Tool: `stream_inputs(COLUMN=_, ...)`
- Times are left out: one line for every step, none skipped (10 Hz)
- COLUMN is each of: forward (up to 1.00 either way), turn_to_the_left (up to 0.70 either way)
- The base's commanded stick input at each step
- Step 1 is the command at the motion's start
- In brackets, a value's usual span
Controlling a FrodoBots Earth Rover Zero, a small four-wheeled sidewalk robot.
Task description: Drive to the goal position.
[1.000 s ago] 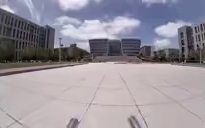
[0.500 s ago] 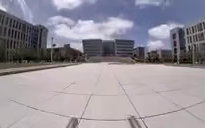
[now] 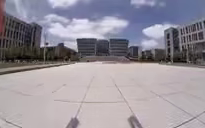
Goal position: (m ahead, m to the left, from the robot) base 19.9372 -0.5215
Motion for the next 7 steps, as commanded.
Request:
stream_inputs(forward=0.7, turn_to_the_left=0.0)
stream_inputs(forward=0.7, turn_to_the_left=0.0)
stream_inputs(forward=0.7, turn_to_the_left=0.0)
stream_inputs(forward=0.7, turn_to_the_left=0.0)
stream_inputs(forward=0.7, turn_to_the_left=0.0)
stream_inputs(forward=0.7, turn_to_the_left=0.0)
stream_inputs(forward=0.7, turn_to_the_left=0.0)
